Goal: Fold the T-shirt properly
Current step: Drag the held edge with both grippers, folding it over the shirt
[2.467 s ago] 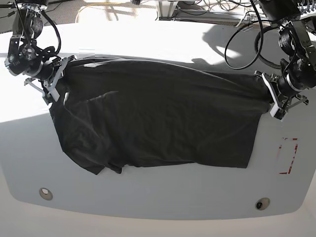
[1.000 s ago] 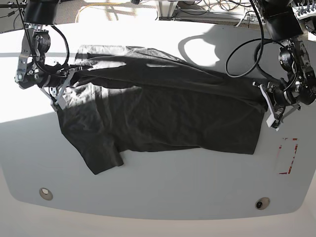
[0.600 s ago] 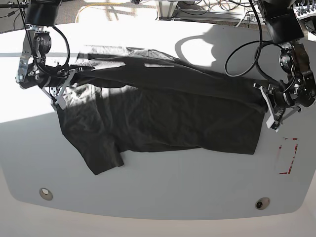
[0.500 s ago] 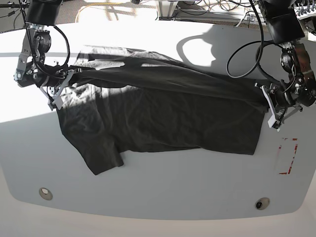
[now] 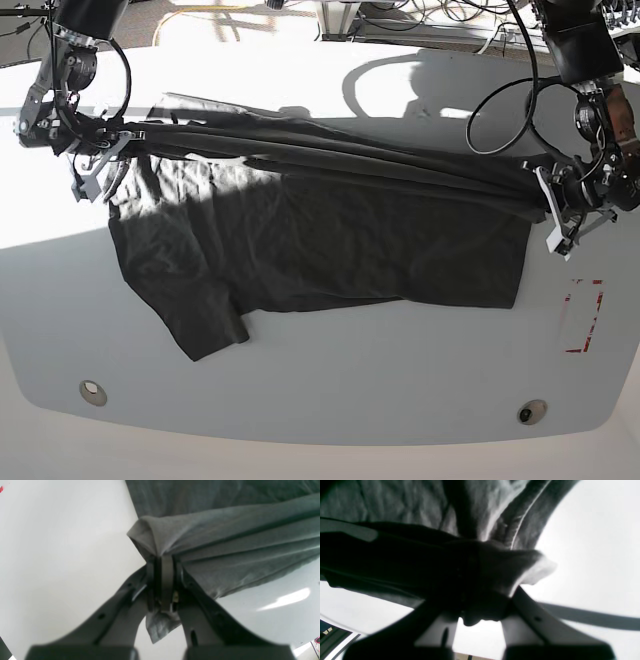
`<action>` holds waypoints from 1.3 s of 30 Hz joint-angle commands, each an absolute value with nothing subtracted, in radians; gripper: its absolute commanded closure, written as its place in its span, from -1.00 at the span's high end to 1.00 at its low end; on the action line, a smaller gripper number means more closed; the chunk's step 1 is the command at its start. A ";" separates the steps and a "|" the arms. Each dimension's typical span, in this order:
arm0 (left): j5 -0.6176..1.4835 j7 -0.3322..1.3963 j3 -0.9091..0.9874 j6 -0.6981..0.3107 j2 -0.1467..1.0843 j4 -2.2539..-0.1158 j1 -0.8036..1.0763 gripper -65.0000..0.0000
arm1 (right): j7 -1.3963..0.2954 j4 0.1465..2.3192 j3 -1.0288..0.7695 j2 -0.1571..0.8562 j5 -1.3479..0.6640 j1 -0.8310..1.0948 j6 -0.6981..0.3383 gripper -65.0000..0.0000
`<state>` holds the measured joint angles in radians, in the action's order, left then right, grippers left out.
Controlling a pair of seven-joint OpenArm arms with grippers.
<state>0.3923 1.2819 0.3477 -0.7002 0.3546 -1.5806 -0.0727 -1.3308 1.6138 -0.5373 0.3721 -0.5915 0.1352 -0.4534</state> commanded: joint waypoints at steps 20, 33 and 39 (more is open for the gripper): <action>0.364 1.234 0.317 -0.698 0.378 -1.465 -0.150 -0.66 | -1.330 1.623 -0.553 0.366 -0.565 0.044 -0.432 0.30; 0.374 1.237 0.315 -0.698 0.371 -1.412 -0.262 0.03 | -1.334 1.808 -0.562 0.318 -0.573 0.076 -0.429 0.57; 0.418 1.239 0.320 -0.698 0.371 -1.412 -0.291 0.03 | -1.333 1.893 -0.564 0.240 -0.573 0.133 -0.430 0.57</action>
